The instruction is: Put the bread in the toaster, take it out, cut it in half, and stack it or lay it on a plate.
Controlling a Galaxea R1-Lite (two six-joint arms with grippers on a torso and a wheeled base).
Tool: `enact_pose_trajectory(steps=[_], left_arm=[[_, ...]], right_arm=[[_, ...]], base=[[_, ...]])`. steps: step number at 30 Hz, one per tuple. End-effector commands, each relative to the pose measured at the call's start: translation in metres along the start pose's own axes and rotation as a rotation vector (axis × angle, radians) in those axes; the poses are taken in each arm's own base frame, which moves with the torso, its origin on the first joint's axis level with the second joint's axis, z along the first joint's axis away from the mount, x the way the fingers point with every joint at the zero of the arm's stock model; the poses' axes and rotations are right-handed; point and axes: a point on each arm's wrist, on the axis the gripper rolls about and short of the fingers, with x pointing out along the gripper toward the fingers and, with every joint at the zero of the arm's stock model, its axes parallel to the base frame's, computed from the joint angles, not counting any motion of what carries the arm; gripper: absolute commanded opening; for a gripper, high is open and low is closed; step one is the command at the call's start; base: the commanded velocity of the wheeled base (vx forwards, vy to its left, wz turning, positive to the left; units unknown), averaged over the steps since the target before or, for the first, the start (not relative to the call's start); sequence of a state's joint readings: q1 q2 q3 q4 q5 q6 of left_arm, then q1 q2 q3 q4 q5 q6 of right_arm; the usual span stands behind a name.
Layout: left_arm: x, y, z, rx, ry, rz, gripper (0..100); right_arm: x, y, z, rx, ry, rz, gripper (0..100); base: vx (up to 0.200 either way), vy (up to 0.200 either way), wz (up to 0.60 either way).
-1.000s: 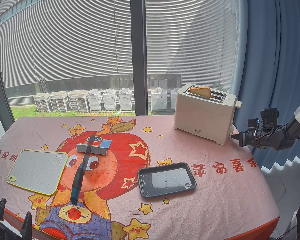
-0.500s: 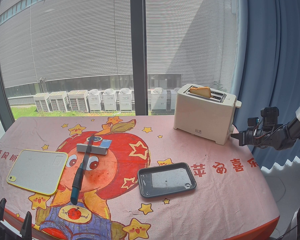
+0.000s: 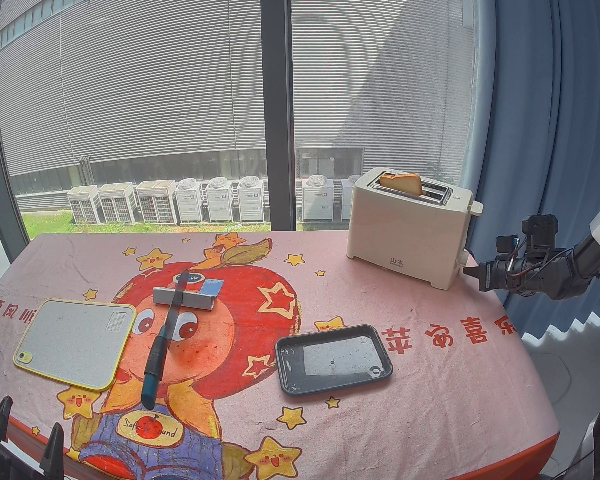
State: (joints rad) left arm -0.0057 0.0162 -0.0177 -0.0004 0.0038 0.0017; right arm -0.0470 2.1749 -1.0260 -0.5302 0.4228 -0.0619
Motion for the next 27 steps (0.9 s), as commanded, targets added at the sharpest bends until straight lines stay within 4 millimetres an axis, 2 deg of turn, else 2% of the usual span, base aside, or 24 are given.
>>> enact_pose_trajectory(steps=[1,13,27], left_arm=[[0.0001,0.0,-0.0053,0.0,0.002,0.0,100],[0.0001,0.0,-0.0052,0.0,0.0,0.0,100],[0.0001,0.0,-0.0052,0.0,0.0,0.0,100]], right_arm=[[0.0076,-0.0047,-0.0047,0.01,0.013,-0.005,0],[0.0132,-0.0115,-0.0029,0.023,0.005,-0.039,0],[0.0088,-0.003,0.0018,0.012,-0.005,-0.027,0]], base=[[0.0,0.0,0.0],[0.0,0.0,0.0],[0.0,0.0,0.0]])
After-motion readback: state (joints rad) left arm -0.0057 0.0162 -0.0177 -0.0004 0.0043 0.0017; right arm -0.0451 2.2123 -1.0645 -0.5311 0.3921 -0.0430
